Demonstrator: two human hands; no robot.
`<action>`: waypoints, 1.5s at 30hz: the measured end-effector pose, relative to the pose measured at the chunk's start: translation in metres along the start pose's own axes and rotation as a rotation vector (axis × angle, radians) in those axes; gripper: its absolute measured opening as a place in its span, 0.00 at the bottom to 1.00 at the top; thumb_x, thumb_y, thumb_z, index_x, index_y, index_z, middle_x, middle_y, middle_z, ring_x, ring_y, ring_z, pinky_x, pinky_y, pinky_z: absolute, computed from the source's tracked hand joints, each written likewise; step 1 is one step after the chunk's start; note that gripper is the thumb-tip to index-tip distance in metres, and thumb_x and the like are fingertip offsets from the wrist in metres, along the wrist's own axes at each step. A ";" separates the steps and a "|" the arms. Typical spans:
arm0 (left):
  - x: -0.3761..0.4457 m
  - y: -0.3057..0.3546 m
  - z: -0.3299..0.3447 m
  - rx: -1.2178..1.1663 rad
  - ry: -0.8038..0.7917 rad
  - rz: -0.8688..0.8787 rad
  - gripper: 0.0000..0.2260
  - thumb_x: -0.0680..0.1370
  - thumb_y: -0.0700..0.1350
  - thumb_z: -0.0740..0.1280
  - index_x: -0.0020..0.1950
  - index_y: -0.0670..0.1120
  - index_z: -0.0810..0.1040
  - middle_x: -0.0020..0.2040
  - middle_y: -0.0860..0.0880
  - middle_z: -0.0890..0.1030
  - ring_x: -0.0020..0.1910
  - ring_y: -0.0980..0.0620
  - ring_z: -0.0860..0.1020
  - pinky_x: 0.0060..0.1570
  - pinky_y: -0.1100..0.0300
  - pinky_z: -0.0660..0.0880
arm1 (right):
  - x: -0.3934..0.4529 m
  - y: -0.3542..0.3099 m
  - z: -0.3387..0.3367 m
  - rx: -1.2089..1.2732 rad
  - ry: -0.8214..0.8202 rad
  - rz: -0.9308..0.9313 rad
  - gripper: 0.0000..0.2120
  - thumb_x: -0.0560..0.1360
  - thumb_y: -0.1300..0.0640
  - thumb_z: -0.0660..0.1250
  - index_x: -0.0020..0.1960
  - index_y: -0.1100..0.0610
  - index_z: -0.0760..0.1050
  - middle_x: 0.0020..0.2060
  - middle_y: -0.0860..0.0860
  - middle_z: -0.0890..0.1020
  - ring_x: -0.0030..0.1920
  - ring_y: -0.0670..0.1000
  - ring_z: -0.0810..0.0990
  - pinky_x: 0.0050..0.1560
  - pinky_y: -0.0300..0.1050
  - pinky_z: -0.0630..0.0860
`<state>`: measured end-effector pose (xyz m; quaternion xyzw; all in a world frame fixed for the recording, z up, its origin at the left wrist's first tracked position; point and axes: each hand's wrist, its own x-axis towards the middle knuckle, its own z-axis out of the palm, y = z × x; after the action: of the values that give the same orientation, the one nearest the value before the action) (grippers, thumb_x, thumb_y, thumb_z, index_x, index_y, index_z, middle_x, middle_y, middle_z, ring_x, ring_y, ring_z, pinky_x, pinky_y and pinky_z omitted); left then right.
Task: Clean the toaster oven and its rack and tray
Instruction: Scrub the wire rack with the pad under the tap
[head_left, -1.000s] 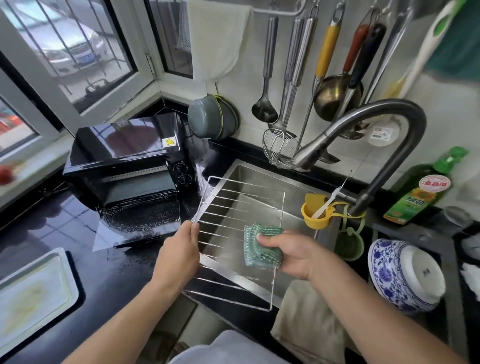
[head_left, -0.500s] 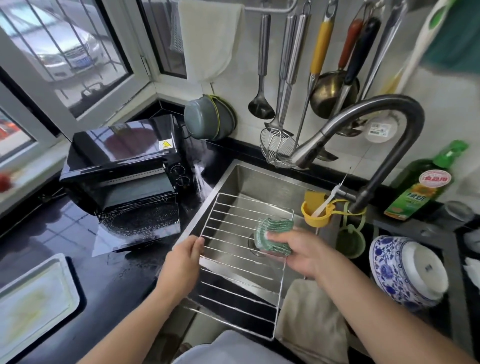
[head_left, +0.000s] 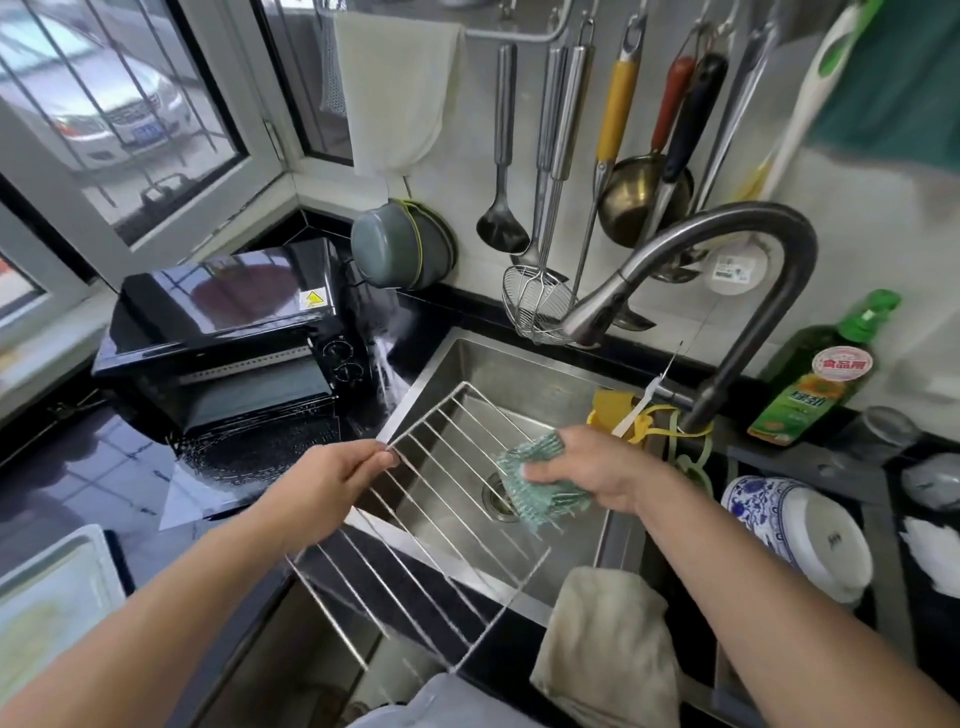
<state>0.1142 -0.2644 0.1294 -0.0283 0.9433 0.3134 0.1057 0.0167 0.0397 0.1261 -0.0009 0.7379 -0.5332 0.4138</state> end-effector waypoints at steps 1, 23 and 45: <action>0.006 0.004 -0.001 0.074 -0.063 0.072 0.21 0.80 0.70 0.54 0.58 0.61 0.80 0.41 0.53 0.85 0.39 0.51 0.83 0.46 0.49 0.82 | 0.001 -0.005 0.005 -0.038 0.015 -0.028 0.10 0.74 0.59 0.74 0.53 0.62 0.80 0.45 0.57 0.86 0.47 0.56 0.85 0.53 0.53 0.82; -0.015 0.083 0.086 -1.545 0.435 -0.508 0.12 0.89 0.45 0.54 0.58 0.43 0.76 0.57 0.43 0.86 0.45 0.52 0.87 0.32 0.63 0.79 | 0.011 0.035 0.140 1.013 0.255 0.059 0.13 0.73 0.73 0.67 0.56 0.65 0.78 0.45 0.64 0.83 0.37 0.59 0.83 0.36 0.49 0.81; -0.045 0.073 0.074 -1.528 0.436 -0.423 0.14 0.88 0.44 0.56 0.63 0.37 0.77 0.57 0.39 0.85 0.52 0.43 0.87 0.46 0.55 0.85 | 0.010 0.034 0.007 0.634 0.533 0.026 0.11 0.78 0.61 0.69 0.58 0.63 0.75 0.52 0.60 0.83 0.50 0.58 0.84 0.50 0.58 0.83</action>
<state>0.1625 -0.1623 0.1241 -0.3299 0.4440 0.8300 -0.0712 0.0291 0.0448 0.0927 0.2740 0.6183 -0.7104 0.1948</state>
